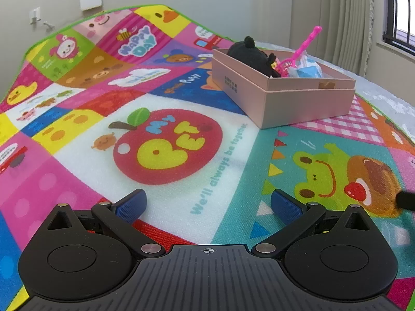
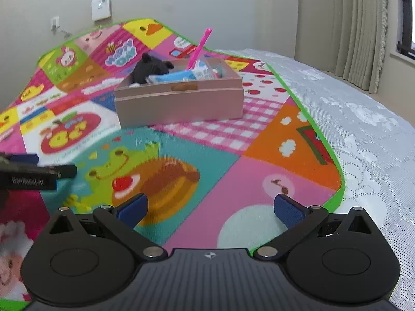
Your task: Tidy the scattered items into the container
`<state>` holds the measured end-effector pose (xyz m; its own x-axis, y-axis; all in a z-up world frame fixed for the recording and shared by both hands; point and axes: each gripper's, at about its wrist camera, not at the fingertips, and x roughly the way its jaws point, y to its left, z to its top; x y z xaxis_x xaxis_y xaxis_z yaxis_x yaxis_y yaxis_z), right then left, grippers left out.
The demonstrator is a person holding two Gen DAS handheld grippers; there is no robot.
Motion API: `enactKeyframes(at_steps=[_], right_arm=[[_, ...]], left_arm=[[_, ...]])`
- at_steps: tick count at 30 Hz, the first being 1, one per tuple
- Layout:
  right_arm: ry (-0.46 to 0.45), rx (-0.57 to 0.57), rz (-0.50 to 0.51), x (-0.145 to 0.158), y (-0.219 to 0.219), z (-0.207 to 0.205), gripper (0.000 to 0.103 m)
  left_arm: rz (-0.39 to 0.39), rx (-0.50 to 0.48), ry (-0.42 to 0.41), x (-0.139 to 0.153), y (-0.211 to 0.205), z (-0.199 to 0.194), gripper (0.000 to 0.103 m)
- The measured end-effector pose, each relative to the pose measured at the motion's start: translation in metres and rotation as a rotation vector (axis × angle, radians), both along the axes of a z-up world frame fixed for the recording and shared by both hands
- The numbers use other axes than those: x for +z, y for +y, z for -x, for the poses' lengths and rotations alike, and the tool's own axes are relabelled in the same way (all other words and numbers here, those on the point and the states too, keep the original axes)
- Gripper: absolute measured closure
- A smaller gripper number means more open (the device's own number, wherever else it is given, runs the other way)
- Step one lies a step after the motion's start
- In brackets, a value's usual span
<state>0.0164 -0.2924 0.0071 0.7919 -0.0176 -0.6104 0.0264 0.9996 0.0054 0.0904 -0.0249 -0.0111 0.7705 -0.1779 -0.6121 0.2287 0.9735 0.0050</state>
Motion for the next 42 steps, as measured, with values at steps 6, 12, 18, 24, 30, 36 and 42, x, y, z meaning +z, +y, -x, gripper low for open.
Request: enactKeyframes(at_steps=[6,12,18,24,30,36,42], right_arm=[[-0.005,-0.003,0.011,-0.006,0.002,0.002,0.000],[-0.036,-0.038,0.004,-0.010,0.005,0.011,0.000],[-0.033,-0.021,0.047,-0.009,0.008,0.009,0.000],[-0.030,0.060,-0.014,-0.012,-0.008,-0.008,0.000],[-0.046,0.058,-0.009,-0.014,-0.006,-0.005,0.000],[-0.047,0.057,-0.013,-0.014,-0.007,-0.004,0.000],[-0.047,0.058,-0.013,-0.014,-0.007,-0.004,0.000]], left_arm=[[-0.010,0.001,0.000,0.000,-0.001,-0.001,0.000],[-0.011,0.000,0.000,0.000,-0.001,-0.001,0.000],[-0.010,0.000,0.000,0.000,-0.001,-0.001,0.000],[-0.011,0.000,0.000,0.000,-0.001,-0.001,0.000],[-0.011,0.000,0.000,0.000,-0.001,-0.001,0.000],[-0.011,0.000,0.000,0.000,-0.001,-0.001,0.000],[-0.011,0.000,0.000,-0.001,-0.001,-0.001,0.000]])
